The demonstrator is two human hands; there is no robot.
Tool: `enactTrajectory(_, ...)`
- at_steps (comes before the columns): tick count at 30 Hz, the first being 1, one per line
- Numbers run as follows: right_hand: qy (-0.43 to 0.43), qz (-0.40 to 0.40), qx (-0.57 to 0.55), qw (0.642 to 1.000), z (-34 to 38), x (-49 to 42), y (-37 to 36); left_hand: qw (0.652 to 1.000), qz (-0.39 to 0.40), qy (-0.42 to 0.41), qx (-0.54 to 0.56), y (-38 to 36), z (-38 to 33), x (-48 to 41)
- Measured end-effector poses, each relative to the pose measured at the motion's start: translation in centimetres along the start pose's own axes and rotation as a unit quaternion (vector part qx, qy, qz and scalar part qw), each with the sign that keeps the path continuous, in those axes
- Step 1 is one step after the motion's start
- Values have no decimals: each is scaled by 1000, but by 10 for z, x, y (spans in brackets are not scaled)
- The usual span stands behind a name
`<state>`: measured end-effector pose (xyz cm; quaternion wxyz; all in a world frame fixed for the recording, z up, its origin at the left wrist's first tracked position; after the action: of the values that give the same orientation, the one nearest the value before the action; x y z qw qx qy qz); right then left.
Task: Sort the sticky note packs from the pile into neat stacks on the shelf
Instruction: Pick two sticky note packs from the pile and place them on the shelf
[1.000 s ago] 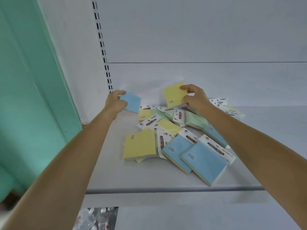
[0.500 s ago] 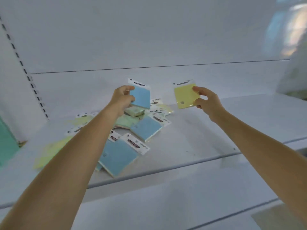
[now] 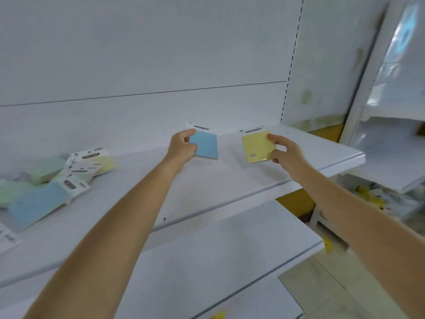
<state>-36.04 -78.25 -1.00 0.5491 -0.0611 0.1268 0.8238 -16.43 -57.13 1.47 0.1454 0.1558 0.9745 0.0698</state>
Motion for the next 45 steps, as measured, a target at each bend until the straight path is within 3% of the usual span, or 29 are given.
enactTrajectory(12, -39, -83, 52, 995, -64, -175, 103, 1000, -9, 19, -2, -171, -3, -79)
enactTrajectory(19, -45, -33, 70, 996, -80, -259, 85, 998, -28, 51, -18, -235, 14, -104)
enactTrajectory(25, -20, 75, 141, 987, -100, -301, 29, 983, -81, 72, -149, -258, 38, -105)
enactTrajectory(29, 55, 64, 228, 970, -105, -310, 18, 968, -124, 14, -216, -260, 30, -95)
enactTrajectory(35, 116, 49, 358, 925, -107, -308, 19, 947, -78, -12, -311, -272, 37, -80)
enactTrajectory(39, 126, 93, 371, 915, -108, -300, 12, 939, -52, -23, -340, -274, 38, -79)
enactTrajectory(42, 153, 137, 418, 885, -112, -292, 6, 931, -46, -30, -360, -275, 39, -77)
enactTrajectory(45, 157, 135, 410, 888, -114, -293, 7, 923, -37, -50, -380, -278, 35, -76)
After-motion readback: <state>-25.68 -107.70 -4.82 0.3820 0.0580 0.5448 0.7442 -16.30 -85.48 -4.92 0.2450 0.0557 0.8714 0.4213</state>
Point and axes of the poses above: each hand's wrist, its own x-axis away from the middle knuckle, its own y-axis out of the back of the hand, z = x × y, the point moved 9 cm from there along -x, towards the middle knuckle, and after that the axes turned 14 degrees about -z, right-handed, at the moved point
